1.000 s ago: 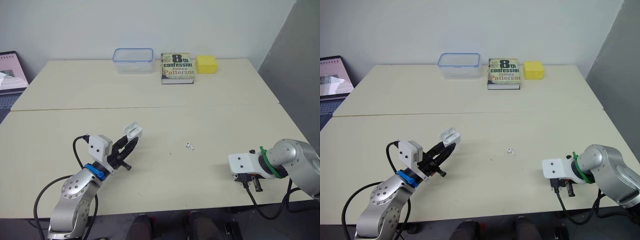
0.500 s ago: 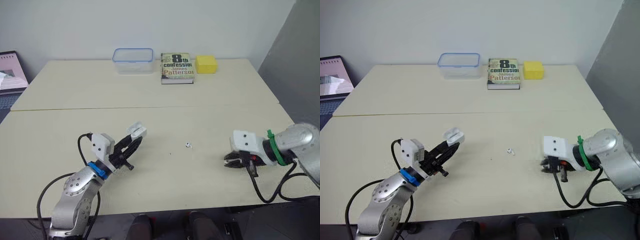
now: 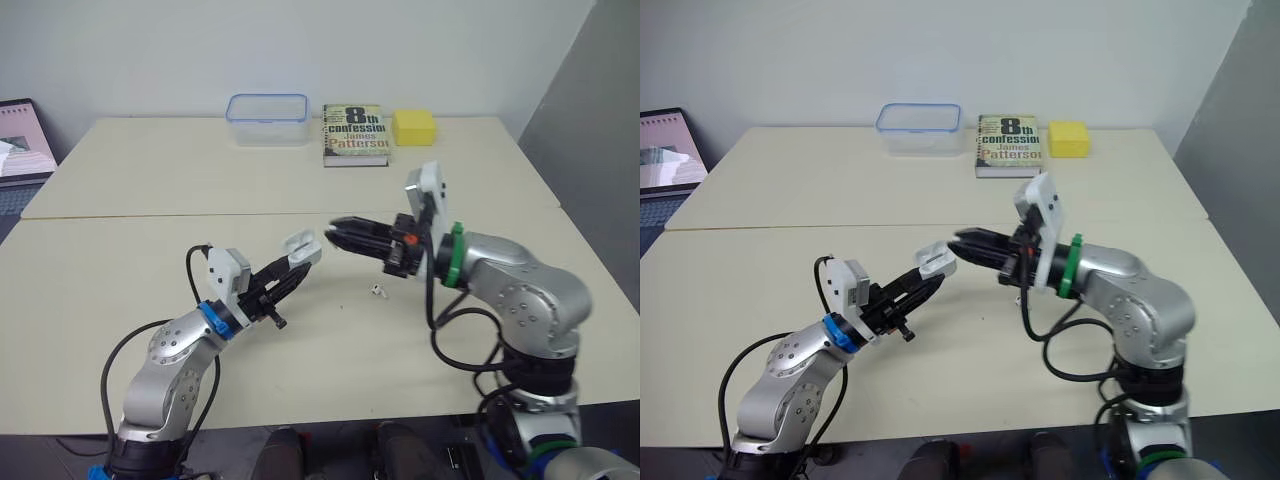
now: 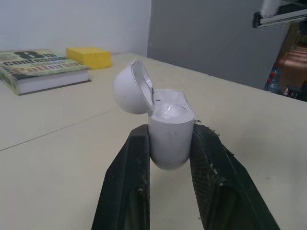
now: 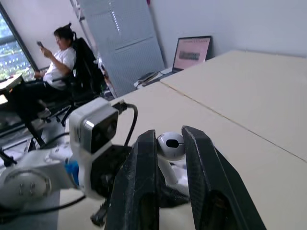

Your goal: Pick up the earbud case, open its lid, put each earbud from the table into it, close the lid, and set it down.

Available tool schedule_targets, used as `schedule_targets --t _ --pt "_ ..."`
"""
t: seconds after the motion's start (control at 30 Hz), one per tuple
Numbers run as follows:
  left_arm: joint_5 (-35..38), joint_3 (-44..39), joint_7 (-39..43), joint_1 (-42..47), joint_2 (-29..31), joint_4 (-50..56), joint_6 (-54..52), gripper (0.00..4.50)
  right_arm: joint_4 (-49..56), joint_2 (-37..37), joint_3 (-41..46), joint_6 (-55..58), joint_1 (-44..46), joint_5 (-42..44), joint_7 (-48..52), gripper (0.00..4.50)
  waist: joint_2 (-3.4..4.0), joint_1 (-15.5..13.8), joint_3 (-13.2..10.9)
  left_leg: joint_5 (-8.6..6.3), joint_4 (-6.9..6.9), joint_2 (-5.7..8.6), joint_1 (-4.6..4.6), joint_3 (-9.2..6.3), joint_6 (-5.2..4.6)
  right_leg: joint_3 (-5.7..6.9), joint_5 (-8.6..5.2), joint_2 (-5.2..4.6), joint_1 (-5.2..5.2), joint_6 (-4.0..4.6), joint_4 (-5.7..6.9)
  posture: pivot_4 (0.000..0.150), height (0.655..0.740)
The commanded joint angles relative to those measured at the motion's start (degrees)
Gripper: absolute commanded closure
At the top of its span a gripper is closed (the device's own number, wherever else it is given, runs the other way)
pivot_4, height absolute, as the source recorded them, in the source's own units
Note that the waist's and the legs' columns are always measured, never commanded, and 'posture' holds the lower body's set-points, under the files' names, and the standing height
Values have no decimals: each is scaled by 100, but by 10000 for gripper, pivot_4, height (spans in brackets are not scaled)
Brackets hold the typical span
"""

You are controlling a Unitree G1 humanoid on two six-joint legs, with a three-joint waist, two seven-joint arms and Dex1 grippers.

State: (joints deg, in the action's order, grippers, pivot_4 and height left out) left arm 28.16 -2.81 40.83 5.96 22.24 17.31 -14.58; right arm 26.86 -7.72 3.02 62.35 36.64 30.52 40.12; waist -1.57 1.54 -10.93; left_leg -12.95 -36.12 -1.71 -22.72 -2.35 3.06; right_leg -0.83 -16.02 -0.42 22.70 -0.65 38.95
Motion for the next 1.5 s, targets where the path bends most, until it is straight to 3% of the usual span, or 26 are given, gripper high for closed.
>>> schedule_targets --t 0.03,0.43,1.5 --pt "16 39 23 111 -64 99 136 37155 -38 391 -186 -530 -126 -2 -503 41164 0 5 0 0 0 0 -1 3 0 -3 0 -1 3 0 0 1500 7302" --pt "-24 72 -3 162 -180 58 182 37154 -652 735 -868 -1816 -505 -284 -1015 41164 0 22 0 1 2 -3 -21 8 -1 -8 2 3 38 -1 12 1500 7302" --pt "64 90 -346 205 -271 320 -2 37154 -1101 764 -1478 -2693 -984 -444 -1303 41164 0 20 0 1 3 -5 -24 10 -1 -11 2 4 43 -2 12 1500 7302"
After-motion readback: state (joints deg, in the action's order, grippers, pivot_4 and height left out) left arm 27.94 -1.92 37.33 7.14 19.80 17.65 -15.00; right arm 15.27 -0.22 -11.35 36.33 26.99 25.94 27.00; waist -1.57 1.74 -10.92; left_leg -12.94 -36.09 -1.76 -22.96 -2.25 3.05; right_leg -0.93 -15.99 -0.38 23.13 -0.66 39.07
